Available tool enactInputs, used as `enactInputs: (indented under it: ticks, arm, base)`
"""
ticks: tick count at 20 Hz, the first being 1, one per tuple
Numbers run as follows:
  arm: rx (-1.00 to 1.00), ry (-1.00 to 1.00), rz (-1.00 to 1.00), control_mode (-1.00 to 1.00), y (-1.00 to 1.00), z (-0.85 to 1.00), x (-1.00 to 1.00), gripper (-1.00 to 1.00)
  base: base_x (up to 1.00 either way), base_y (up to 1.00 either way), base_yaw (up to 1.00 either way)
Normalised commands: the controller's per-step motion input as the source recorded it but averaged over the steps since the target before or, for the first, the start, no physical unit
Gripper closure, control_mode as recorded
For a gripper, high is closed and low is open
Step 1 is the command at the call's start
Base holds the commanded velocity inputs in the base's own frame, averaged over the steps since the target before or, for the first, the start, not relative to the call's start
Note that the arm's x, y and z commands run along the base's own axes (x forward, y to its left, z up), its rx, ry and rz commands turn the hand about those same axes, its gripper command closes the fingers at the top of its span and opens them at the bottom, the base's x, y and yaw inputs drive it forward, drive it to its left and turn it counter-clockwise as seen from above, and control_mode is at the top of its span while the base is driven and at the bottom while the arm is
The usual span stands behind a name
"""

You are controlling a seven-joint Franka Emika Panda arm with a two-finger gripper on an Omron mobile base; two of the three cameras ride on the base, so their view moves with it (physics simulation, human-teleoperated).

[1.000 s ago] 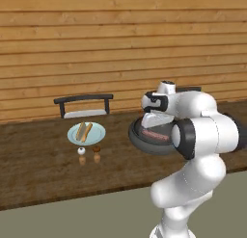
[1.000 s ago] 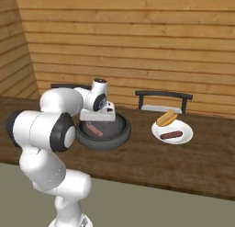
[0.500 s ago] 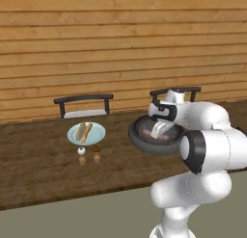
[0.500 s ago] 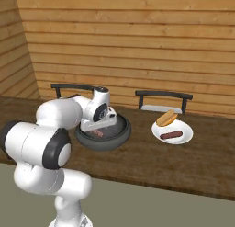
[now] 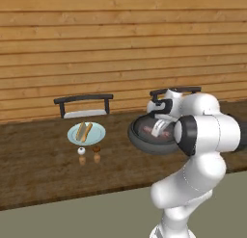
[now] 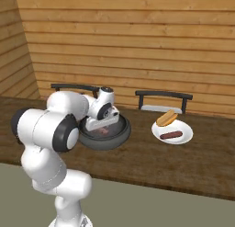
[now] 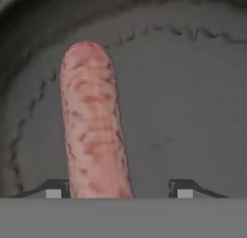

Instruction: Place one bun and one sausage from the bowl on each plate.

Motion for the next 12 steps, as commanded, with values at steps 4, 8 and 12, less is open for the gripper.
enactInputs:
  ticks: [4,8,12]
  arm:
    - [0.00,-0.06,0.01,-1.00,0.00,-0.01,-0.31,1.00]
    - [0.00,-0.13,-0.05,-1.00,0.20,0.81,-0.54,1.00]
    - [0.00,-0.07,-0.26,-1.00,0.92,1.00,-0.56,1.00]
  base:
    - [0.00,0.00,0.00]
    - [0.00,0.00,0.00]
    - [0.00,0.00,0.00]
